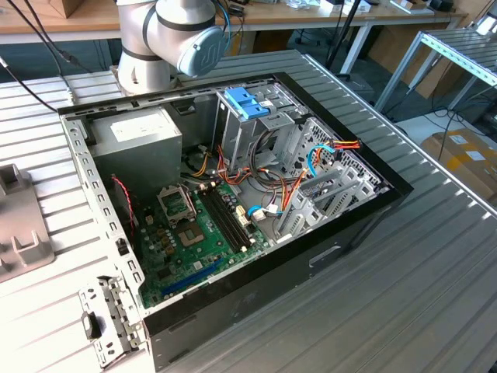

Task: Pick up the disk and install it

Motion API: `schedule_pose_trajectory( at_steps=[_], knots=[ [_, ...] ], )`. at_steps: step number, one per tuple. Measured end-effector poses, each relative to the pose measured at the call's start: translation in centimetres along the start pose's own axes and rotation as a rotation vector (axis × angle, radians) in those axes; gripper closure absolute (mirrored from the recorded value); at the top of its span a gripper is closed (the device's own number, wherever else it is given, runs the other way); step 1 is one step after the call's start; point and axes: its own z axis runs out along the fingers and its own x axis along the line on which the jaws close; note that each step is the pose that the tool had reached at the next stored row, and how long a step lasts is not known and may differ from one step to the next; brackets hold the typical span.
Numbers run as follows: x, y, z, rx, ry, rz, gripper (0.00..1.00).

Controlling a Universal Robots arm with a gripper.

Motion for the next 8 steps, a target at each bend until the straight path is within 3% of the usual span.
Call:
schedule_pose_trajectory(
  at_steps=[8],
  knots=[
    [0.0, 0.0, 0.0, -0.0011, -0.0002, -0.04, 0.89]
  ],
)
